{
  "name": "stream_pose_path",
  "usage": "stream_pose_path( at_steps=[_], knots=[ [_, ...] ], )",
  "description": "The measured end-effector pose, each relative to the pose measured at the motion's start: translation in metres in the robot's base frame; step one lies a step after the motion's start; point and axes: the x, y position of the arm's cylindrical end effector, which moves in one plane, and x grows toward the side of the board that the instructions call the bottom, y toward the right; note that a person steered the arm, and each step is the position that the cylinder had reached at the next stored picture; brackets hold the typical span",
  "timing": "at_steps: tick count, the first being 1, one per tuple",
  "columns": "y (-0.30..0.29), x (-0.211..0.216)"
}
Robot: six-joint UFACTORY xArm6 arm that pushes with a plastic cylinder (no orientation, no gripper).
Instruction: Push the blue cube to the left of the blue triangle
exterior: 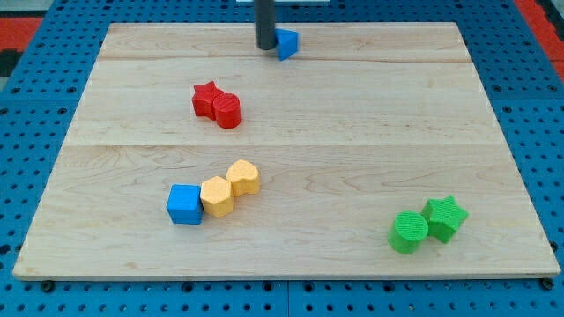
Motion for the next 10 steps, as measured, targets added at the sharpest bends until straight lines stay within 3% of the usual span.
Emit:
stream_pose_path(
  at_steps=[2, 3, 5, 7, 10],
  knots=[
    [0.112, -0.015],
    [0.128, -0.006],
    [0.112, 0.149],
    [0.049, 0.298],
    [0.021, 0.302]
  ],
)
